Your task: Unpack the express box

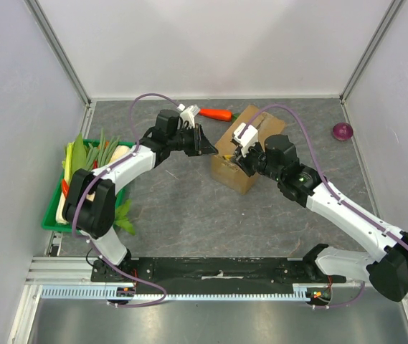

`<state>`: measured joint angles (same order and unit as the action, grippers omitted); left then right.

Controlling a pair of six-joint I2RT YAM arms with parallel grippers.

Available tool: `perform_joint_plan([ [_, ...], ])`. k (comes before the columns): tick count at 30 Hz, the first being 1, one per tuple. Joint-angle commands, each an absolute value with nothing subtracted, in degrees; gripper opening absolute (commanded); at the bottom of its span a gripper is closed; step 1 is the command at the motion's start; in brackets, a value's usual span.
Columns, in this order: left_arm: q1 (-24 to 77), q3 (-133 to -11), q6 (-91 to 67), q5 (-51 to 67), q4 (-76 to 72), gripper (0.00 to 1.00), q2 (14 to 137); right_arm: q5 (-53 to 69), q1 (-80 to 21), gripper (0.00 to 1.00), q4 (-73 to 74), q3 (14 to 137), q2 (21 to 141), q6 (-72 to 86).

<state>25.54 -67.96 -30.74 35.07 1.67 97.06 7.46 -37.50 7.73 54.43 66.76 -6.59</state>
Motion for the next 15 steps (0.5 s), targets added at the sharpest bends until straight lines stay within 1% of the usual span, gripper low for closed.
perform_joint_plan([
  [1,25.75,-69.17,-26.81,34.19,5.80,0.16,99.14,7.56,-37.35,0.00,10.37,55.72,67.06,-5.46],
  [3,25.75,-69.26,-27.07,34.28,5.89,0.08,99.23,7.65,-37.35,0.00,12.03,56.94,67.67,-4.75],
  [4,25.75,-69.43,-27.07,34.28,5.89,0.02,99.23,7.65,-37.35,0.00,12.65,57.48,67.85,-3.88],
  [15,26.45,-68.64,-28.30,30.24,3.69,0.02,97.65,7.38,-37.35,0.00,21.88,61.70,68.82,-0.27],
])
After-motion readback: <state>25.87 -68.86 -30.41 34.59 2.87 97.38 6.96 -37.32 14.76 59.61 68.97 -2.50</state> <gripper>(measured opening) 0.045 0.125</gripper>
